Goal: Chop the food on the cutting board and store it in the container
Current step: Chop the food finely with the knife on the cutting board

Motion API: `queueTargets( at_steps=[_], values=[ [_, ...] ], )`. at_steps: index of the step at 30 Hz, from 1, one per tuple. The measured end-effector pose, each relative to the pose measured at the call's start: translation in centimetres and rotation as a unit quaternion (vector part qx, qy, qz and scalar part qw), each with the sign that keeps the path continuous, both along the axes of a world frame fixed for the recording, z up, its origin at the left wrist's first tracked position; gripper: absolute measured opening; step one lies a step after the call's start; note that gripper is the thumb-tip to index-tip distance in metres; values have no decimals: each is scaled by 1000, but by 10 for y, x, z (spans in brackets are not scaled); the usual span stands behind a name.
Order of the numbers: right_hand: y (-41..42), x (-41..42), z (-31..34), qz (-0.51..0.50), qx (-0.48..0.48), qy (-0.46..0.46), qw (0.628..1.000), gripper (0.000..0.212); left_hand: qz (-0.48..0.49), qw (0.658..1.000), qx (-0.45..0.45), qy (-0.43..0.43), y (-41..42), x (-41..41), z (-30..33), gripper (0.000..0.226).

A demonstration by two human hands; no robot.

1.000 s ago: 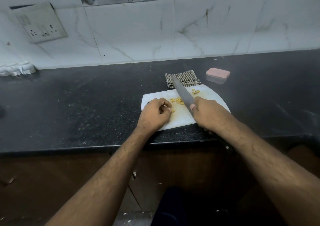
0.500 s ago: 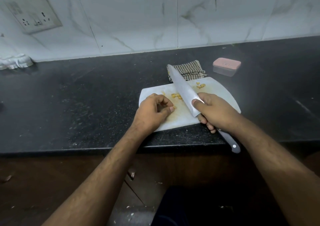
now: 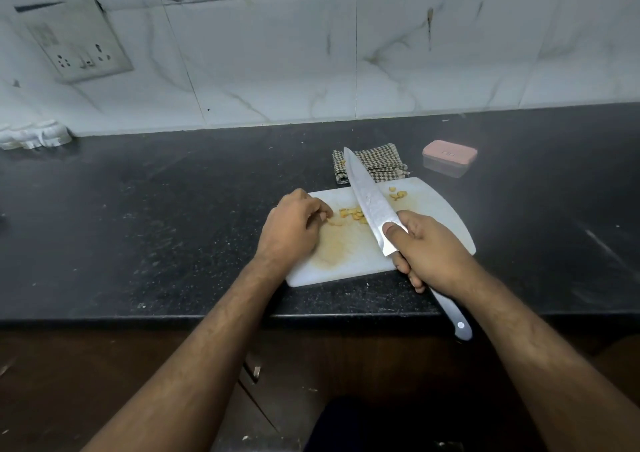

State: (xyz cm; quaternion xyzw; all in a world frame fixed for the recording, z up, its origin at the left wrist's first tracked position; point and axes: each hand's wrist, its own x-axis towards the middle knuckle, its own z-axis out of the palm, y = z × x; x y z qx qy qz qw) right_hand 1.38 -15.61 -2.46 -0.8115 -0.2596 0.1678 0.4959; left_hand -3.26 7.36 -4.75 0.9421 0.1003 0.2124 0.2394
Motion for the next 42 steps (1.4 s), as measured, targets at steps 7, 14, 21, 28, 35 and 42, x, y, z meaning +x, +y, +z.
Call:
queueTargets(
  at_steps=[7, 14, 21, 28, 35, 42],
  values=[
    [0, 1, -1, -5, 2, 2, 1000, 20, 30, 998, 45, -42, -3, -3, 0, 16],
    [1, 2, -1, -15, -7, -1, 1000, 19, 17, 998, 65, -14, -13, 6, 11, 24],
    [1, 2, -1, -18, -9, 5, 1000, 20, 24, 995, 87, 44, -20, 20, 16, 24],
    [1, 2, -2, -26, -12, 5, 1000, 19, 37, 996, 73, 35, -24, 21, 26, 9],
    [2, 3, -3, -37, -11, 6, 999, 21, 37, 999, -19, 6, -22, 15, 22, 16],
    [2, 2, -3, -41, -12, 5, 999, 27, 34, 998, -43, 11, -28, 10, 25, 12]
  ],
)
